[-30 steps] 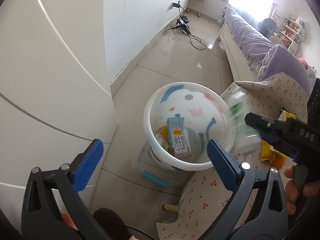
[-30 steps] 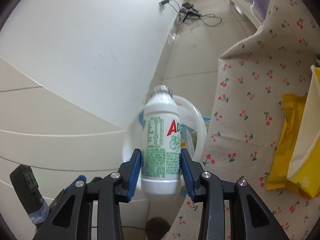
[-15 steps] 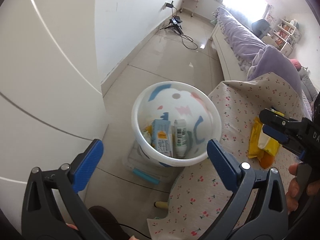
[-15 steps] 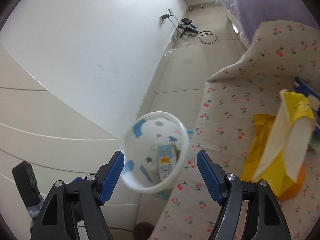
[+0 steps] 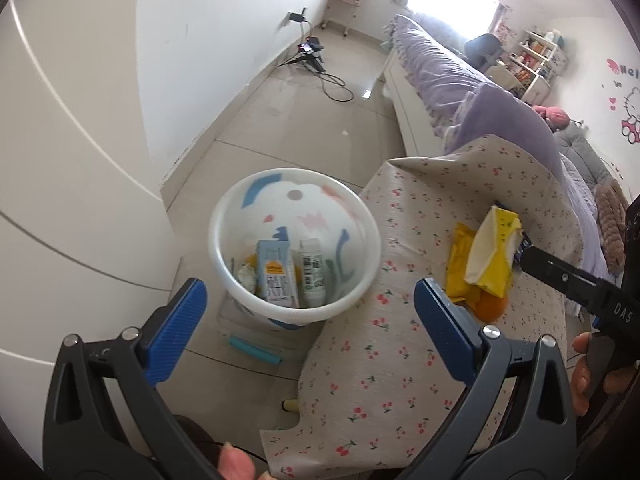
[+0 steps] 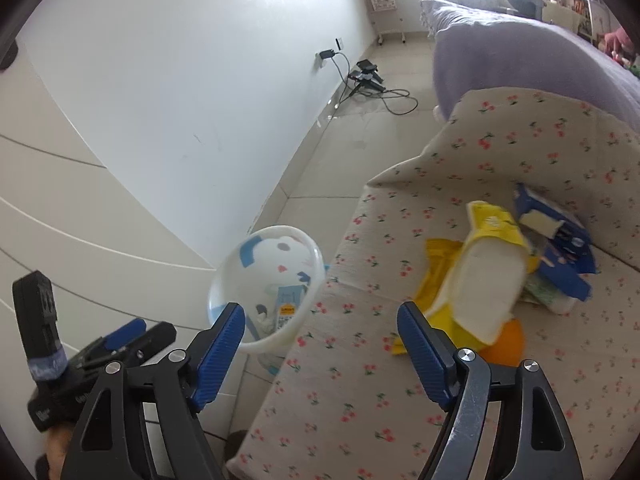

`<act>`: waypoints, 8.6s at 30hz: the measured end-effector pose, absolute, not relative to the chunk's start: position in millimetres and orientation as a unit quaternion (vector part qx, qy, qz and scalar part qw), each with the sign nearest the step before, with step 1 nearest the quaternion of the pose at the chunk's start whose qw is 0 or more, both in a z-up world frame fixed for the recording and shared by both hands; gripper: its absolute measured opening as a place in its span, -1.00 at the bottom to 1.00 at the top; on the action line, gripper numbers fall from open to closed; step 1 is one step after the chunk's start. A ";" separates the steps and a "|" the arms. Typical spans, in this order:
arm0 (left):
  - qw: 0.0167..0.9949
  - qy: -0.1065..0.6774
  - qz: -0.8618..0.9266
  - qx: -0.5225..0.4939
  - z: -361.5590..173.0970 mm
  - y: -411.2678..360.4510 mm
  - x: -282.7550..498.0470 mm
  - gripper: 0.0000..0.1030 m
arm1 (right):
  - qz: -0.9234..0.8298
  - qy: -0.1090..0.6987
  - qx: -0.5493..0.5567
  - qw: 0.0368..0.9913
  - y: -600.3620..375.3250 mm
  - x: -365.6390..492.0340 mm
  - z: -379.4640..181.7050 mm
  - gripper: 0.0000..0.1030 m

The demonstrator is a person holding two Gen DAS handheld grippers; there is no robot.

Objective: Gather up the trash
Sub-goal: 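Move both grippers back over the yellow wrappers on the bench, then grasp the yellow-and-white snack bag with the right gripper and lift it, then grasp the yellow wrapper and silver foil with the left gripper while the right holds the bag, then drop the wrappers into the white bin with the left gripper while the right carries the bag, then lower the snack bag over the white bin and open the right gripper, then move the right gripper to the orange peel and grasp it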

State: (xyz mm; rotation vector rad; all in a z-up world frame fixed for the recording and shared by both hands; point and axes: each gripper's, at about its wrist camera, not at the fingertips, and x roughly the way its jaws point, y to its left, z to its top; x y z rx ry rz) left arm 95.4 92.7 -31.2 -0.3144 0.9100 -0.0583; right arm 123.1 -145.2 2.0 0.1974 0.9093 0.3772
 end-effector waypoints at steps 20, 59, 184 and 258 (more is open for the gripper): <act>0.900 0.424 -0.090 -0.048 -8.0 32.3 102.5 1.00 | 0.119 0.435 0.122 0.884 -259.9 107.9 -13.7 0.64; 0.868 0.480 -0.116 -0.061 -22.9 5.7 150.9 1.00 | 0.128 0.478 0.217 0.841 -248.4 165.7 -50.7 0.57; 0.857 0.488 -0.004 -0.169 -54.7 101.3 176.2 -0.01 | 0.187 0.477 0.190 0.838 -142.5 158.5 -24.3 0.58; 0.883 0.458 0.012 -0.105 -23.8 98.5 115.9 0.99 | 0.114 0.451 0.067 0.883 -153.6 131.5 -35.6 1.00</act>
